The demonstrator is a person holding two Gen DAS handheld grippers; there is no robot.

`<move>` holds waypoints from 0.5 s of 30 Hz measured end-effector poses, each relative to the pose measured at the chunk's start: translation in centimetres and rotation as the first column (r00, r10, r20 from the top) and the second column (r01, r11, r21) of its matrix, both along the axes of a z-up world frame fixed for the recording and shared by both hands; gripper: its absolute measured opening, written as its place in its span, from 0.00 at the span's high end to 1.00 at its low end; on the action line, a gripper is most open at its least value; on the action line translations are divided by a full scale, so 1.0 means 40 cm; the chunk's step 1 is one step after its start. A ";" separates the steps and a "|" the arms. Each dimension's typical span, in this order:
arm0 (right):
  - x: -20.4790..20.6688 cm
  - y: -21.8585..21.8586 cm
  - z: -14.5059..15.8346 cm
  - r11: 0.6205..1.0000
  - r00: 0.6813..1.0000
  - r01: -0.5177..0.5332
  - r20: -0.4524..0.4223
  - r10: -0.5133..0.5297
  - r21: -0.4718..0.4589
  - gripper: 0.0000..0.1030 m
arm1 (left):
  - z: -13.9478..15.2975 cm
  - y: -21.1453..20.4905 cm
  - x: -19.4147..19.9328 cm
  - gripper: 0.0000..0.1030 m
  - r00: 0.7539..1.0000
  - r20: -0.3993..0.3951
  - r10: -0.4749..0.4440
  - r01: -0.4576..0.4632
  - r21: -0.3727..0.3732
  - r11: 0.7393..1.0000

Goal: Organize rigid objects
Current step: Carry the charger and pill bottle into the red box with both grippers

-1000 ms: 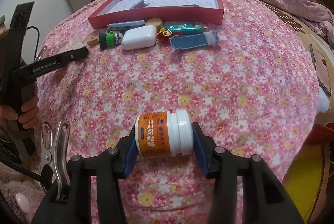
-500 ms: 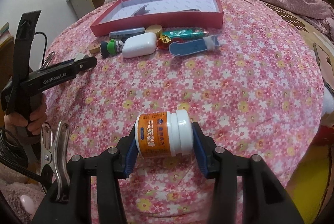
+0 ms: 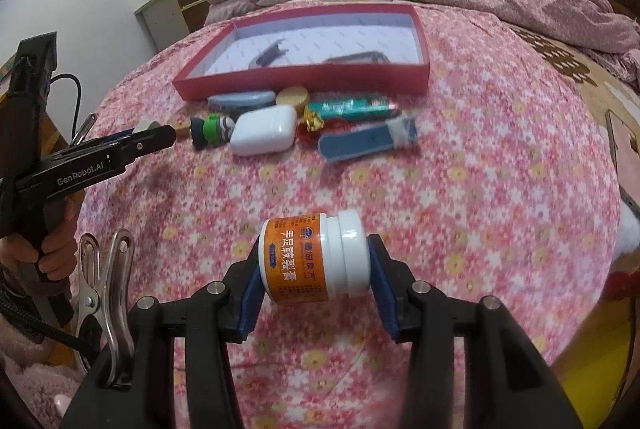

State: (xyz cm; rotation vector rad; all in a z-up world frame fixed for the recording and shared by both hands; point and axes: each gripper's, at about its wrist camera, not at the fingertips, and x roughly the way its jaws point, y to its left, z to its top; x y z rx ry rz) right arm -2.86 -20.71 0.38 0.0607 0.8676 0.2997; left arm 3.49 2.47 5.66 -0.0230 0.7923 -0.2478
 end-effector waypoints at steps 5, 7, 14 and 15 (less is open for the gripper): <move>0.042 -0.001 0.036 1.000 0.999 -0.008 0.032 0.008 0.007 0.54 | 0.032 -0.004 0.050 0.53 1.000 -0.011 0.004 -0.004 -0.026 1.000; 0.056 0.000 0.048 1.000 0.999 -0.009 0.041 0.009 0.011 0.54 | 0.044 -0.009 0.068 0.53 1.000 -0.004 0.007 -0.007 -0.018 1.000; 0.139 -0.004 0.102 1.000 0.996 -0.017 0.089 0.016 0.013 0.54 | 0.083 -0.039 0.139 0.53 1.000 0.021 -0.001 0.000 0.005 1.000; 0.152 -0.005 0.108 1.000 0.996 -0.016 0.092 0.015 0.015 0.54 | 0.086 -0.042 0.150 0.53 1.000 0.019 0.000 0.000 0.005 1.000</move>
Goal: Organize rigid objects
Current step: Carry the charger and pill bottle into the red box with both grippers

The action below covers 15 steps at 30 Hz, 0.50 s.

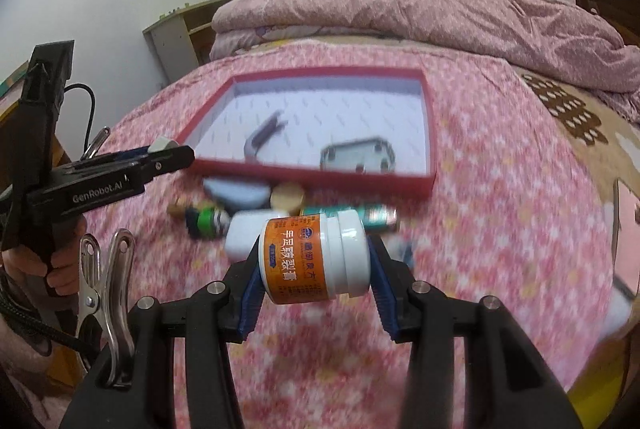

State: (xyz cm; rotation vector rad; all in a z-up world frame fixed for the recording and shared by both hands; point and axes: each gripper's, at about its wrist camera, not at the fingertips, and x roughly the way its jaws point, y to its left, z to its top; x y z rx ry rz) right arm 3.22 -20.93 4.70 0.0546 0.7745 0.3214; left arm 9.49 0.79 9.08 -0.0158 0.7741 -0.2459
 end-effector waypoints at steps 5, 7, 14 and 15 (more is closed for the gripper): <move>0.059 -0.002 0.014 1.000 1.000 0.001 0.011 -0.001 0.010 0.54 | 0.005 -0.015 0.052 0.53 1.000 -0.002 -0.003 0.003 0.004 1.000; 0.083 -0.004 0.015 1.000 1.000 0.005 0.008 -0.005 0.016 0.54 | 0.003 -0.019 0.070 0.53 1.000 -0.005 -0.002 0.002 0.008 1.000; 0.181 -0.013 0.011 0.998 1.000 0.022 0.005 -0.023 0.053 0.54 | -0.014 -0.027 0.145 0.53 1.000 -0.001 0.010 -0.010 0.027 1.000; 0.192 -0.012 0.010 0.998 1.000 0.025 0.006 -0.025 0.057 0.54 | -0.018 -0.028 0.152 0.53 1.000 -0.003 0.010 -0.010 0.027 1.000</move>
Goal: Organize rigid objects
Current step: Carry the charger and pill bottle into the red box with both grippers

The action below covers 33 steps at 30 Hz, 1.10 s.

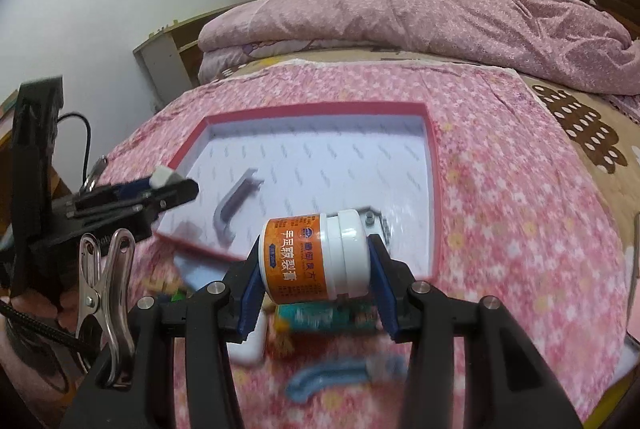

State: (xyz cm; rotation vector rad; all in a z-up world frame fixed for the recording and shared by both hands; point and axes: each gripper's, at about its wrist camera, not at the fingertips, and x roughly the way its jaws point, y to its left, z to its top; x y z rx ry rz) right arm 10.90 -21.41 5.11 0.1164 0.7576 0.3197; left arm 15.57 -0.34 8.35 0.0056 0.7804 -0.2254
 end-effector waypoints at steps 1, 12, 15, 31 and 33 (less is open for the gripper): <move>0.016 0.002 -0.001 1.000 1.000 0.005 0.002 -0.005 0.001 0.54 | -0.006 -0.002 0.012 0.53 1.000 -0.004 0.002 -0.002 0.003 1.000; 0.133 0.024 -0.014 0.998 0.999 0.047 0.013 -0.046 -0.042 0.54 | -0.044 -0.029 0.107 0.53 1.000 -0.023 0.004 -0.003 0.026 1.000; 0.152 0.025 -0.020 0.997 0.998 0.056 0.016 -0.055 -0.055 0.53 | -0.049 -0.035 0.125 0.53 1.000 -0.019 0.005 -0.005 0.024 1.000; 0.192 0.024 -0.070 0.996 0.997 0.073 -0.016 -0.074 -0.055 0.53 | -0.081 -0.050 0.147 0.48 1.000 -0.013 0.009 -0.008 0.079 0.997; 0.189 0.020 -0.067 0.997 0.997 0.071 -0.024 -0.072 -0.028 0.49 | -0.079 -0.049 0.145 0.47 1.000 -0.018 0.006 -0.005 0.072 0.997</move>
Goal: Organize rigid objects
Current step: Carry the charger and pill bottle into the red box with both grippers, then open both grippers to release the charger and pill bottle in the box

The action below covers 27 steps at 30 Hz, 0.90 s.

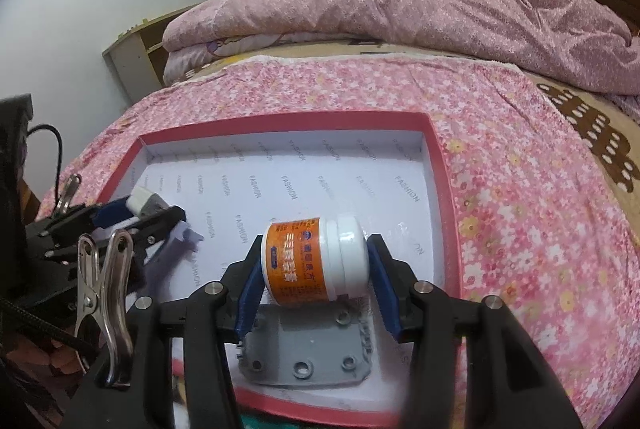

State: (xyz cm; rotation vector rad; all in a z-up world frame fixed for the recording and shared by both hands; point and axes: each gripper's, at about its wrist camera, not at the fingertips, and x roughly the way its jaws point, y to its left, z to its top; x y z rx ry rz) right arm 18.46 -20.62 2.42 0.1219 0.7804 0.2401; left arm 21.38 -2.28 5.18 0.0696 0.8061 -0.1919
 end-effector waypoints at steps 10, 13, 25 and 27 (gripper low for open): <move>-0.035 -0.015 0.042 1.000 0.999 0.022 0.035 -0.023 0.019 0.40 | 0.056 0.025 -0.049 0.38 0.999 0.039 0.011 -0.010 -0.030 0.999; -0.054 -0.013 0.053 1.000 0.999 0.014 0.045 -0.015 0.007 0.40 | 0.068 0.031 -0.072 0.38 0.999 0.035 0.014 -0.012 -0.040 0.999; -0.162 -0.015 0.082 1.000 0.998 -0.004 0.061 0.003 0.012 0.39 | 0.082 0.050 -0.179 0.38 0.999 0.029 0.027 -0.025 -0.054 0.998; -0.183 -0.020 0.084 1.000 0.998 -0.001 0.061 0.000 0.016 0.39 | 0.085 0.052 -0.197 0.38 0.999 0.032 0.026 -0.024 -0.054 0.998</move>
